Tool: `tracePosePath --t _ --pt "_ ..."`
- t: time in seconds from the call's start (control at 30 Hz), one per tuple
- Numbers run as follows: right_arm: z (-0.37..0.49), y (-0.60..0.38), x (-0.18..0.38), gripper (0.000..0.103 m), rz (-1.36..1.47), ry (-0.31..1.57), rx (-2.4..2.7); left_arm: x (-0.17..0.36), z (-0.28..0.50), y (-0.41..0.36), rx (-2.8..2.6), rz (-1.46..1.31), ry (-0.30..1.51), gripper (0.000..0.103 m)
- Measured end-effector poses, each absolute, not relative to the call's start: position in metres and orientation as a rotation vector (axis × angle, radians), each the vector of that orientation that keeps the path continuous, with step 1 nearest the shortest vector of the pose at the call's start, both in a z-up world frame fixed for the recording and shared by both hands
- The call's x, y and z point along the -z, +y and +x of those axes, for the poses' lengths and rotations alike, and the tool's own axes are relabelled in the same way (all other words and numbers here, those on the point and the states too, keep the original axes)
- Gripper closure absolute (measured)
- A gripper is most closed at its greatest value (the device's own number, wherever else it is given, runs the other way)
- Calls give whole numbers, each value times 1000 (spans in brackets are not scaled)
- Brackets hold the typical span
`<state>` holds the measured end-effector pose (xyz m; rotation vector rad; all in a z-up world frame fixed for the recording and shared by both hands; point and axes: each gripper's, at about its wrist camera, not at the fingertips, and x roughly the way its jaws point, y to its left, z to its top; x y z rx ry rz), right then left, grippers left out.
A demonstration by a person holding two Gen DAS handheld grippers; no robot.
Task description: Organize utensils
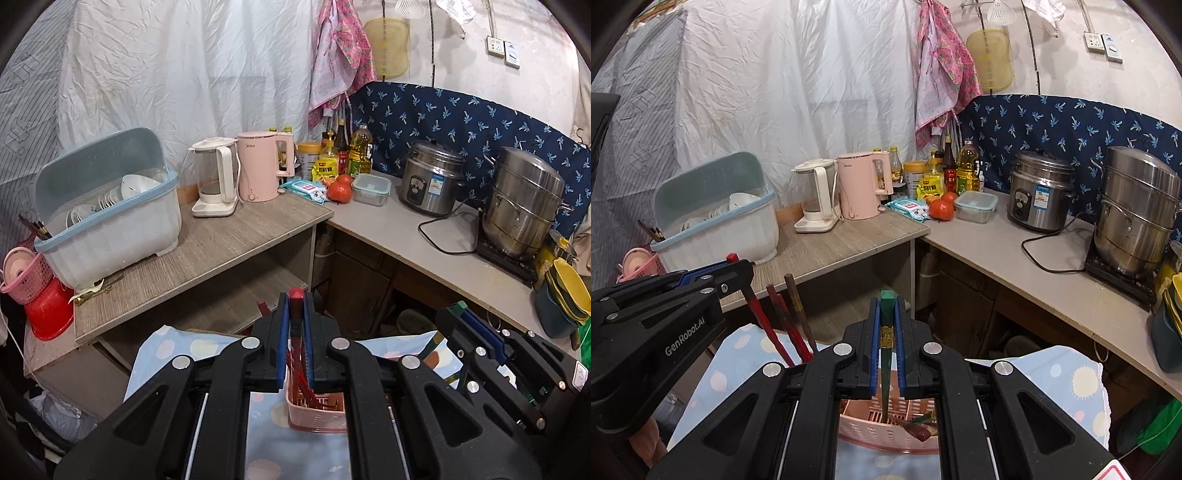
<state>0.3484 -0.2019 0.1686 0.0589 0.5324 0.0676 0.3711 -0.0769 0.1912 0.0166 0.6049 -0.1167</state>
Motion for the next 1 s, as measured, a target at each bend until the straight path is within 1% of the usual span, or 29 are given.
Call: tracePosePath --t 0.3,0.33,0.43,0.5,0.53,0.57,0.67,0.73,0.87,1.0 --pt "345 -200 -158 96 67 559 -64 -182 369 -73 98 18 611 95" --pt "343 -200 -157 95 70 559 -65 -181 369 -72 96 18 611 92" --pt "339 -199 -157 88 68 549 -60 -178 366 -70 87 16 613 79" --pt "336 -198 -158 80 67 543 -57 -177 364 -68 79 12 612 74" --pt "334 -198 -159 74 68 539 -57 -176 363 -67 76 12 613 71" --pt "332 -198 -159 71 70 534 -57 -176 361 -66 75 10 613 70" --pt "325 -197 -162 66 67 523 -56 -176 356 -66 73 12 612 65" --pt "319 -195 -164 64 60 515 -56 -176 352 -65 69 8 609 58" --pt "306 -193 -168 55 63 495 -54 -177 342 -62 66 19 600 53" --pt "290 -195 -172 51 88 485 -56 -178 328 -58 62 18 595 49"
